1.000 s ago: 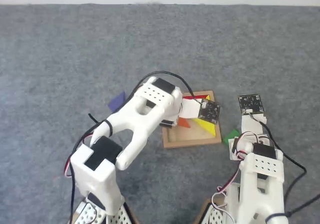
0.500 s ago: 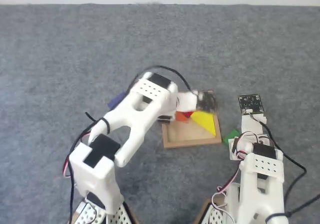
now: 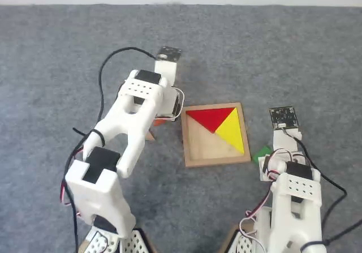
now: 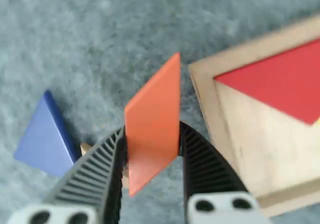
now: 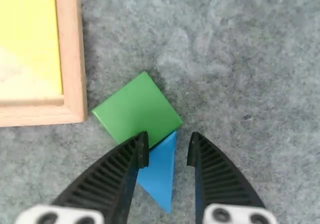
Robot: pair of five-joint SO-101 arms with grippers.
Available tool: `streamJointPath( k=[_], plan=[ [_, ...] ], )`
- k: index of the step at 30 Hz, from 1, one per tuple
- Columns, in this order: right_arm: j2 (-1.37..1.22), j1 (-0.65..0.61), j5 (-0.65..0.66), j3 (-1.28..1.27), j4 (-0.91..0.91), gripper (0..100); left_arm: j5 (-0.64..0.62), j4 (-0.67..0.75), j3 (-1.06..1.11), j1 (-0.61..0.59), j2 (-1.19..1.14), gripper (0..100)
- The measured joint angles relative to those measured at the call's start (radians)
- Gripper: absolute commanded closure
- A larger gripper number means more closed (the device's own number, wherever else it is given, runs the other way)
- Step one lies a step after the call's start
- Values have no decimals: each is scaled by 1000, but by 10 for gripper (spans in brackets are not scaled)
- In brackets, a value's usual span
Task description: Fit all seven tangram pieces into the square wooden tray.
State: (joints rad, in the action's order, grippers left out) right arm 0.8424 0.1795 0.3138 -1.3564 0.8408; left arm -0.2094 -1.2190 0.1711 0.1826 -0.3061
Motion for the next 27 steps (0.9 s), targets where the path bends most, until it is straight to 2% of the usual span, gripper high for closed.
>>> streamJointPath(
  k=[3, 9, 14, 20, 27],
  plan=[
    [0, 0, 0, 0, 0, 854, -46, 0, 0, 3, 0, 977],
    [0, 0, 0, 0, 0, 854, -51, 34, 3, -14, -2, 831],
    [0, 0, 0, 0, 0, 855, 12, 95, 12, -38, -95, 824],
    [0, 0, 0, 0, 0, 855, 35, 18, -118, -54, -180, 823],
    [0, 0, 0, 0, 0, 855, 84, -3, -161, -61, -146, 826]
  ],
)
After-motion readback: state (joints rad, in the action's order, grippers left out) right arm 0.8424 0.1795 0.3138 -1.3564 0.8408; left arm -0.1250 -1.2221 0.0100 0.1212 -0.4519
